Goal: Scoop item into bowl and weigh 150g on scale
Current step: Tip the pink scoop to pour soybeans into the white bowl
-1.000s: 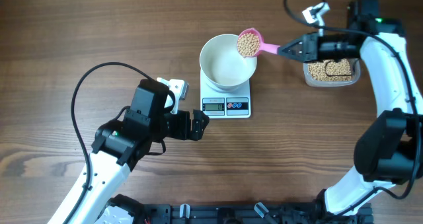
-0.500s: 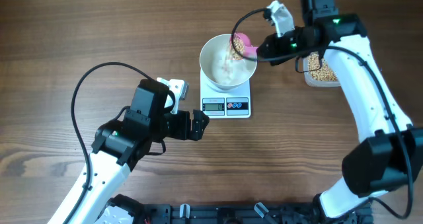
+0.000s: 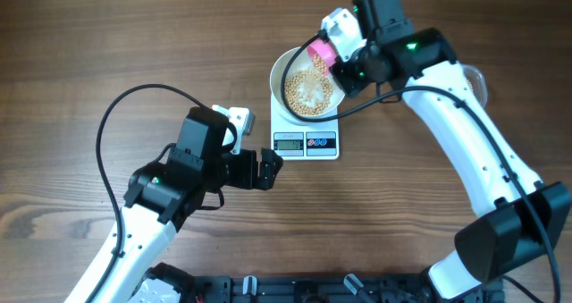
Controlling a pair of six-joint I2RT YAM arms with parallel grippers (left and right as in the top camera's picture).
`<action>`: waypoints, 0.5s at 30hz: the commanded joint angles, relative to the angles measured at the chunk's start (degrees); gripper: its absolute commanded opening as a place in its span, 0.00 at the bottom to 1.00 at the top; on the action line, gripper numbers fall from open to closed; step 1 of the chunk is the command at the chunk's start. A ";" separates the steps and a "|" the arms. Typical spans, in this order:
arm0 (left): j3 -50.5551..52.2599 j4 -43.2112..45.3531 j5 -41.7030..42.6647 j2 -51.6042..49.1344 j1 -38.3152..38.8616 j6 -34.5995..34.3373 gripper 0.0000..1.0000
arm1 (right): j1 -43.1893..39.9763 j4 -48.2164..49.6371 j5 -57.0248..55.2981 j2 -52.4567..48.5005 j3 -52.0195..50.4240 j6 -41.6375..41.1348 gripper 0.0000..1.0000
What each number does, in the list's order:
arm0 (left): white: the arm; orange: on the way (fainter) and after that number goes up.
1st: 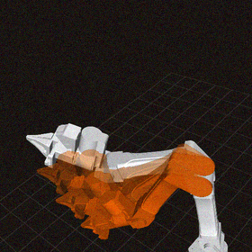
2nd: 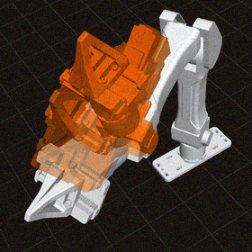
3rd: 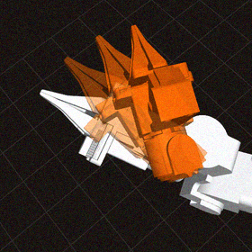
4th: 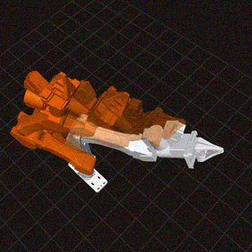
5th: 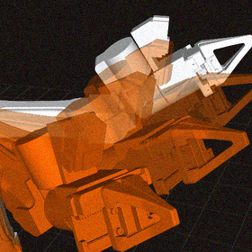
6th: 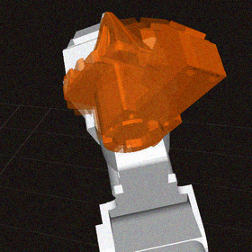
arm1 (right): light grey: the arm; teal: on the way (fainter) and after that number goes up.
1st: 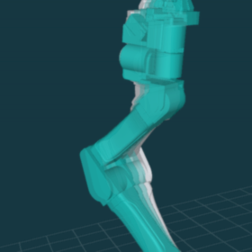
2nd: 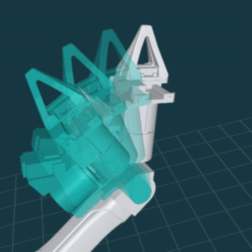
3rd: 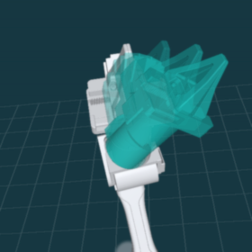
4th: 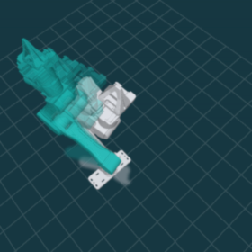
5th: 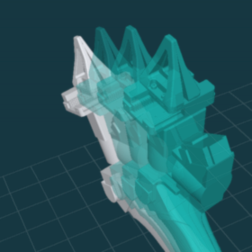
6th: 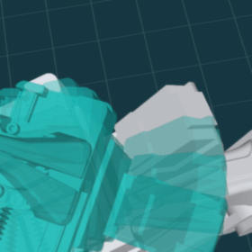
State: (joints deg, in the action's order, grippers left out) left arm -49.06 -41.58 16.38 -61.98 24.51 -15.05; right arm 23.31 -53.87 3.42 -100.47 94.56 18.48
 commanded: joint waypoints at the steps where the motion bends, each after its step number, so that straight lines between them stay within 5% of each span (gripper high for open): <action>1: -0.57 0.17 0.52 -0.13 -0.37 1.18 1.00 | 3.32 0.68 -10.21 1.60 1.55 2.51 0.04; 7: -0.57 0.17 0.52 -0.13 -0.37 1.18 1.00 | 7.34 0.72 -19.47 1.90 1.55 2.51 0.04; 15: -0.57 0.17 0.52 -0.13 -0.37 1.18 1.00 | 6.08 0.48 -13.51 3.52 1.55 -0.22 0.04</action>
State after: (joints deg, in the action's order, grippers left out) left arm -49.06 -41.58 16.38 -61.98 24.51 -15.05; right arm 30.55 -53.52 -12.43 -100.03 94.56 19.97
